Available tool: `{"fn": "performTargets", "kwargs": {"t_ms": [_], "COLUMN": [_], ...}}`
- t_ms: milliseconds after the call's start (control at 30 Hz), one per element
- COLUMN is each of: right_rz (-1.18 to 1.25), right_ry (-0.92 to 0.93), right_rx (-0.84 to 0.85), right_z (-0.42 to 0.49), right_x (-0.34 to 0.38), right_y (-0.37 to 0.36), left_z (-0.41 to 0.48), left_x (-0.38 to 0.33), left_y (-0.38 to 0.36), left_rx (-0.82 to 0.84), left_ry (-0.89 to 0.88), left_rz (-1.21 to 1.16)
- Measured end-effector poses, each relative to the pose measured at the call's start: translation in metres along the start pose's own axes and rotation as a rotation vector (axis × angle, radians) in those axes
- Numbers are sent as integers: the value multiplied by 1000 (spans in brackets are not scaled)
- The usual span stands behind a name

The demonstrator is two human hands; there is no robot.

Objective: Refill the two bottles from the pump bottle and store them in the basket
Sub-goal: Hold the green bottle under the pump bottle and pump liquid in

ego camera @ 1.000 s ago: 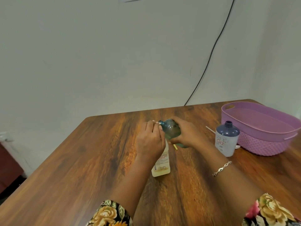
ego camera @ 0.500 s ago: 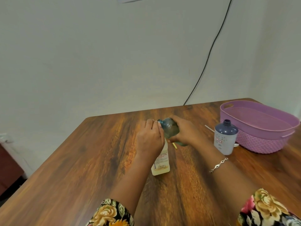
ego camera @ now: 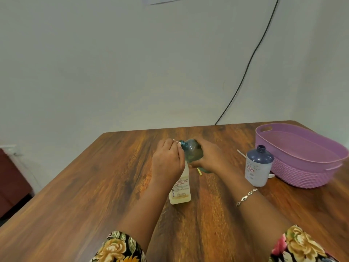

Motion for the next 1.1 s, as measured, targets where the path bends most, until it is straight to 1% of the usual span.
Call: {"fn": "performTargets", "kwargs": {"t_ms": [233,400,500,600,767,867,933,1000,1100], "right_rz": [11,-9,-3,-4,29,-30,-60,-58,-47], "right_ry": [31,50,45,33,18,11,2,-20,-26], "right_rx": [12,53,83,64,-1,-12,5,22,5], "right_z": [4,10,9,7,5,6,5,3,-1], "right_x": [1,4,3,3,8,8,4,-1,-1], "right_y": [4,6,-2,-2,9,13,8,2,-1], "left_z": [4,7,2,-3,5,7,0,-4,-7], "left_x": [0,1,2,0,3,0,-3,-3,2], "left_y": [1,5,0,-1,1,2,0,-3,-5], "left_rx": [37,-13,3,43,83,58,40,21,4], "left_ry": [67,119,90,37,-3,-31,-81,-111,-109], "left_rz": [-65,-77,-19,-7,-80,-79,-41,-9,-14]}}
Point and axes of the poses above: each hand's wrist, its own z-axis towards the middle knuckle, its own y-axis out of the back of the hand, x = y × z, the point moved 10 cm from there along z, towards the middle knuckle, and after that the axes turned 5 degrees about -z, right-handed, at the moved point
